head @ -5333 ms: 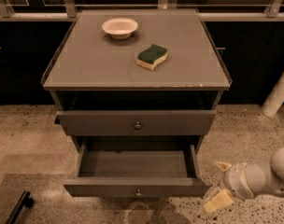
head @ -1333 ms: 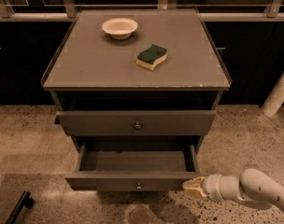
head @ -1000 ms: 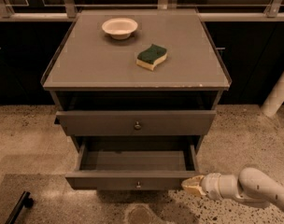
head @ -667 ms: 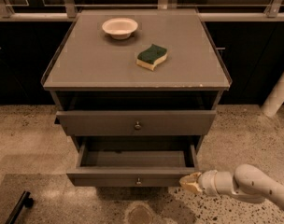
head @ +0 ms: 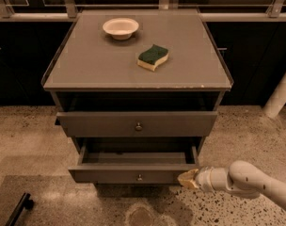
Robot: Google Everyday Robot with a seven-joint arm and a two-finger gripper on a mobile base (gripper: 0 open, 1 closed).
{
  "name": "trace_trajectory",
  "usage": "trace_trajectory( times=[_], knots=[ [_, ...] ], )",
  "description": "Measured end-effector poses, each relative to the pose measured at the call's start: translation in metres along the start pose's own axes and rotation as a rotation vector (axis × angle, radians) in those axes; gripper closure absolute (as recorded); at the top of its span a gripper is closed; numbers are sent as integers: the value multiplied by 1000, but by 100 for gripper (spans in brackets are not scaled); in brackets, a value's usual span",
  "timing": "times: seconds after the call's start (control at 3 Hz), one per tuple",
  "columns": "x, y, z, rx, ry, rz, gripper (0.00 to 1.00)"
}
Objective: Close middle drawer
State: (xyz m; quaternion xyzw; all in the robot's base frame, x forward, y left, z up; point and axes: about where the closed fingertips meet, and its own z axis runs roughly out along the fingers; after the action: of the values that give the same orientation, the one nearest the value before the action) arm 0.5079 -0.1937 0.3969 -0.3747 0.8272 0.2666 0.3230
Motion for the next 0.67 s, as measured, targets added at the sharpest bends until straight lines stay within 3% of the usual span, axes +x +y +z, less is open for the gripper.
trace_trajectory(
  times=[0.33, 0.67],
  knots=[
    [-15, -12, 9, 68, 37, -51, 100],
    [-38, -36, 15, 182, 87, -116, 100]
  ],
)
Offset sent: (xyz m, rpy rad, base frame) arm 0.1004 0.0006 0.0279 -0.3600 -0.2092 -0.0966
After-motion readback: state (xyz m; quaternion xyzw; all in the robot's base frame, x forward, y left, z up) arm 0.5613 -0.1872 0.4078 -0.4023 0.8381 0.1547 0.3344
